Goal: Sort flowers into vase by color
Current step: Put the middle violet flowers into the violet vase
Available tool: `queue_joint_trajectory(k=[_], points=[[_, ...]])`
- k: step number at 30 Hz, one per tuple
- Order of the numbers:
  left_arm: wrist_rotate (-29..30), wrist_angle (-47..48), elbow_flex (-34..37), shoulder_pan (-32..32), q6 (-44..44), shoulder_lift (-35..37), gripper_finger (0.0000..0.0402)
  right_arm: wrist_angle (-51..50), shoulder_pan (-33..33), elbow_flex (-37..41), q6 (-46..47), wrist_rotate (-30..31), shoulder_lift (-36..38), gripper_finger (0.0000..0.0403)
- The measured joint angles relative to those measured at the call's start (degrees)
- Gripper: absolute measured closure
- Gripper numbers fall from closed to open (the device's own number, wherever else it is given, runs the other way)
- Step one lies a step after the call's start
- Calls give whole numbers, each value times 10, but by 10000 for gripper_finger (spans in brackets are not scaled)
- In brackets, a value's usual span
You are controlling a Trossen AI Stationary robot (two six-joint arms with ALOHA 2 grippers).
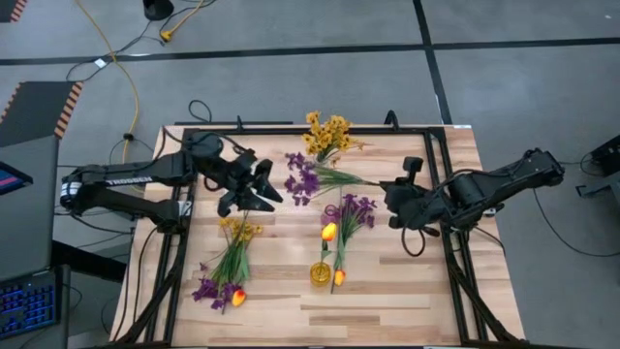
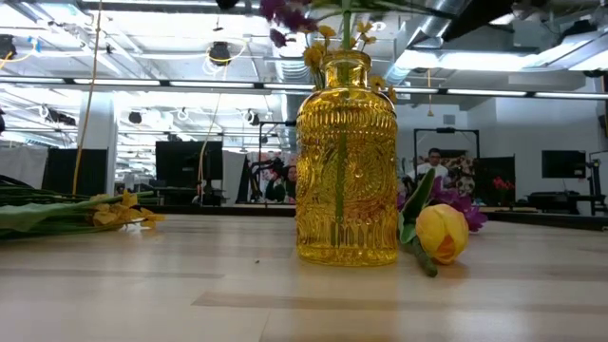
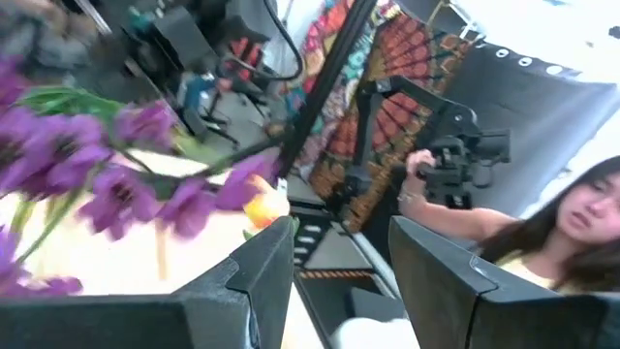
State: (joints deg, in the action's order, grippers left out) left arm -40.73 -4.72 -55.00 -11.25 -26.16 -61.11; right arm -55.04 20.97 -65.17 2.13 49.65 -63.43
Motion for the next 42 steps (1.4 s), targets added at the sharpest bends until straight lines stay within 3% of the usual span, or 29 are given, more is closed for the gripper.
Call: queue_joint_trajectory(k=[12, 26, 32, 42], points=[[100, 28, 0, 0, 93, 69, 244, 162, -2, 0, -71, 4, 16, 370], [146, 18, 0, 1, 136, 63, 244, 405, -35, 0, -187, 30, 13, 370], [258, -38, -1, 12, 197, 42, 244, 442, -54, 0, -183, 26, 13, 360], [266, -227, -1, 27, 229, -61, 244, 459, -74, 0, -171, -16, -4, 362]])
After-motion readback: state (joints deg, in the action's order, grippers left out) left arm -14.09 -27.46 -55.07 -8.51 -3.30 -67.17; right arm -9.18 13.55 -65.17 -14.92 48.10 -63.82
